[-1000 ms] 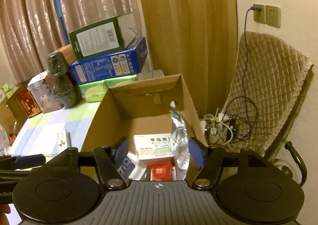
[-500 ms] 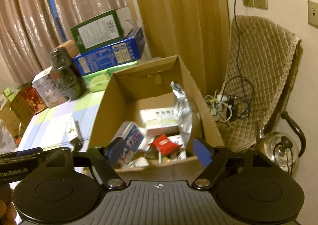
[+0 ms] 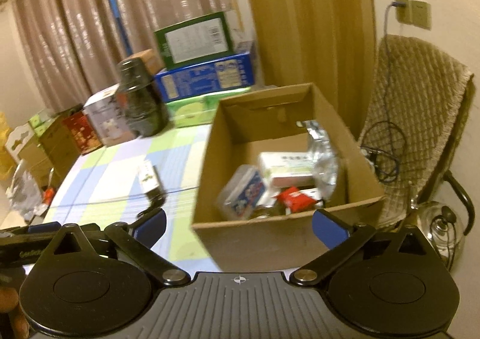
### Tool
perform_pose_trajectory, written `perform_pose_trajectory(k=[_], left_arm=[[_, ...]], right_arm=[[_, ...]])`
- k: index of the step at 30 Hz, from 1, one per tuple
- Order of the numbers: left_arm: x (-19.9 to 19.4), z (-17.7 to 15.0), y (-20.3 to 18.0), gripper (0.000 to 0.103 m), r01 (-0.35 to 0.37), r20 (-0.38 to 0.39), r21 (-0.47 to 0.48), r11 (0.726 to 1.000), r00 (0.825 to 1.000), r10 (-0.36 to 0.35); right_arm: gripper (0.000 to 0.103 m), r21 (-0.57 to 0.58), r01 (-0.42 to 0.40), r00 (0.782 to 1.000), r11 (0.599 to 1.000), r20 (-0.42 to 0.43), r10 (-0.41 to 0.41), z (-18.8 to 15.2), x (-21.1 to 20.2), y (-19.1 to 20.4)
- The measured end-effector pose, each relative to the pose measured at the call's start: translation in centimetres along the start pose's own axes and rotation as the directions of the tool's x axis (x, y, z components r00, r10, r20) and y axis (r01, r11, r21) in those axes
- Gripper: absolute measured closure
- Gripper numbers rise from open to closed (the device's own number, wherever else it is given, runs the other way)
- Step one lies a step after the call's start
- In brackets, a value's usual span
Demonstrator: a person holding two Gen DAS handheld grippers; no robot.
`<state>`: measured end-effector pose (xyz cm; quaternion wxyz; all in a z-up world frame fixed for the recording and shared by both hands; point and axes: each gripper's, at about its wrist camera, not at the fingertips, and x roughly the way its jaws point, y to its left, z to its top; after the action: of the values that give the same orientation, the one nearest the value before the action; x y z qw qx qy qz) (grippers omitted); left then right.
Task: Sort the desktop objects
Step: 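Withdraw both open tools from the box back over the table, then grasp the black cable with the right tool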
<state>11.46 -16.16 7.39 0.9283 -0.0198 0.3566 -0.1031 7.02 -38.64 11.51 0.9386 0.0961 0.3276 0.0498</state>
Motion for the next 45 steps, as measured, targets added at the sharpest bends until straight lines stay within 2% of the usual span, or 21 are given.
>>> perform_pose_trajectory(k=[10,18,23,32,36,40,45], left_arm=[[-1.5,-1.4,7.6,0.010,-0.124,-0.006,-0.085,0.989,0.992,0.124],[-1.5,-1.3,12.0,0.007,-0.184,-0.003,-0.118,0.976,0.983,0.185],[-0.1,-1.2,14.3,0.005,-0.216,-0.018,-0.120,0.969,0.976,0.216],[4.0,-1.3,17.6,0.005,-0.243,-0.058,-0.106,0.964,0.969,0.238],[6.1,-1.4,19.0,0.005,-0.245,-0.073,-0.114,0.963,0.969,0.238],[8.1,-1.2,19.8,0.005,-0.251,-0.087,-0.115,0.961,0.966,0.242],[10.7,-0.5,20.5,0.005,-0.225,-0.098,-0.145,0.963,0.972,0.212]], right_arm=[[0.002,-0.094,-0.063,0.998,0.994,-0.013,0.062,-1.6,1.0,5.5],[0.002,-0.139,-0.136,0.990,0.981,-0.050,0.130,-2.5,3.6,10.1],[0.002,-0.170,-0.181,0.982,0.969,-0.092,0.167,-3.2,6.4,12.9],[0.003,-0.211,-0.197,0.975,0.957,-0.141,0.169,-3.3,13.6,15.9],[0.016,-0.224,-0.201,0.973,0.954,-0.162,0.168,-3.4,17.1,16.2],[0.024,-0.248,-0.188,0.974,0.950,-0.172,0.148,-3.9,20.7,16.0],[0.038,-0.243,-0.191,0.969,0.951,-0.200,0.144,-3.7,24.1,15.9]])
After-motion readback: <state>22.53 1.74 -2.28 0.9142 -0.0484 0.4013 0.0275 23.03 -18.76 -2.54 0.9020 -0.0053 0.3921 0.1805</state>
